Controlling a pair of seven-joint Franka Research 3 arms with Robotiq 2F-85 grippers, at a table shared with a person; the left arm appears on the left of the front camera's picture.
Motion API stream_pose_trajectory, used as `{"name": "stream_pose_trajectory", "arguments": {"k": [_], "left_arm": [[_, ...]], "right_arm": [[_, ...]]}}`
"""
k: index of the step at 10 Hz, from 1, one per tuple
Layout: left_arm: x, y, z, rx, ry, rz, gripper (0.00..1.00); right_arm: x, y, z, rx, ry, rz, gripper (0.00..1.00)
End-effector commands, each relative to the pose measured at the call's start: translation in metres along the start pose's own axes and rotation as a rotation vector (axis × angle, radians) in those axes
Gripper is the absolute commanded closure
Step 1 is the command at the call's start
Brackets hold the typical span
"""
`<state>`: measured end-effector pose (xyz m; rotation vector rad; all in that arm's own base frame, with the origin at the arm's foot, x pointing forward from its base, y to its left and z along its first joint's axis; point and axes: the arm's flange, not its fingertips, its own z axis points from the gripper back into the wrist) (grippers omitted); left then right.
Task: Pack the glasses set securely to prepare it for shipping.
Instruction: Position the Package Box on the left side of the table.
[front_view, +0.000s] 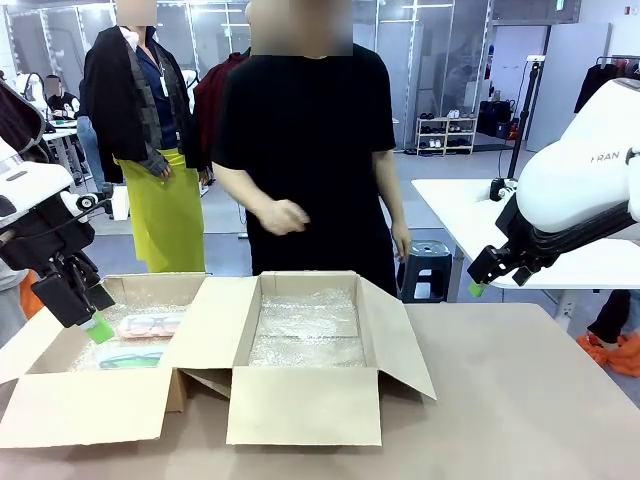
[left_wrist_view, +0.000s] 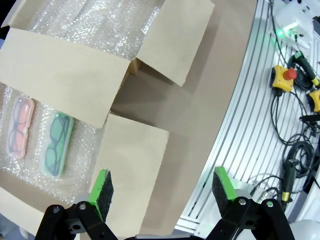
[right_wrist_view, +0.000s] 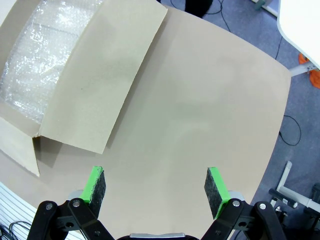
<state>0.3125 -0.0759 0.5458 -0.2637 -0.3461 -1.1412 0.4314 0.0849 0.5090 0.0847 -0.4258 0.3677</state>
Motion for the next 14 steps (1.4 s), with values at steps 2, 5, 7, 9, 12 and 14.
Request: {"name": "stream_pose_trajectory", "arguments": {"k": [2,5,7,9,12,14], "left_arm": [[-0.0005,0.0008,-0.0004,0.010,0.010,-0.002,0.00],[-0.0005,0.0008,-0.0004,0.010,0.010,-0.002,0.00],[-0.0005,0.0008,-0.0004,0.010,0.010,-0.002,0.00],[-0.0005,0.0008,-0.0004,0.010,0.010,-0.002,0.00],[-0.0005,0.0008,-0.0004,0.010,0.010,-0.002,0.00],[-0.0005,0.0008,-0.0004,0.010,0.010,-0.002,0.00]], "right_arm": [[0.0006,-0.0016,0.0006,-0.001,-0.006,0.021,0.00],[0.0006,-0.0016,0.0006,-0.001,-0.006,0.021,0.00],[0.0006,-0.0016,0.0006,-0.001,-0.006,0.021,0.00],[0.0006,-0.0016,0.0006,-0.001,-0.006,0.021,0.00],[0.0006,-0.0016,0.0006,-0.001,-0.006,0.021,0.00],[0.0006,-0.0016,0.0006,-0.001,-0.006,0.021,0.00]]}}
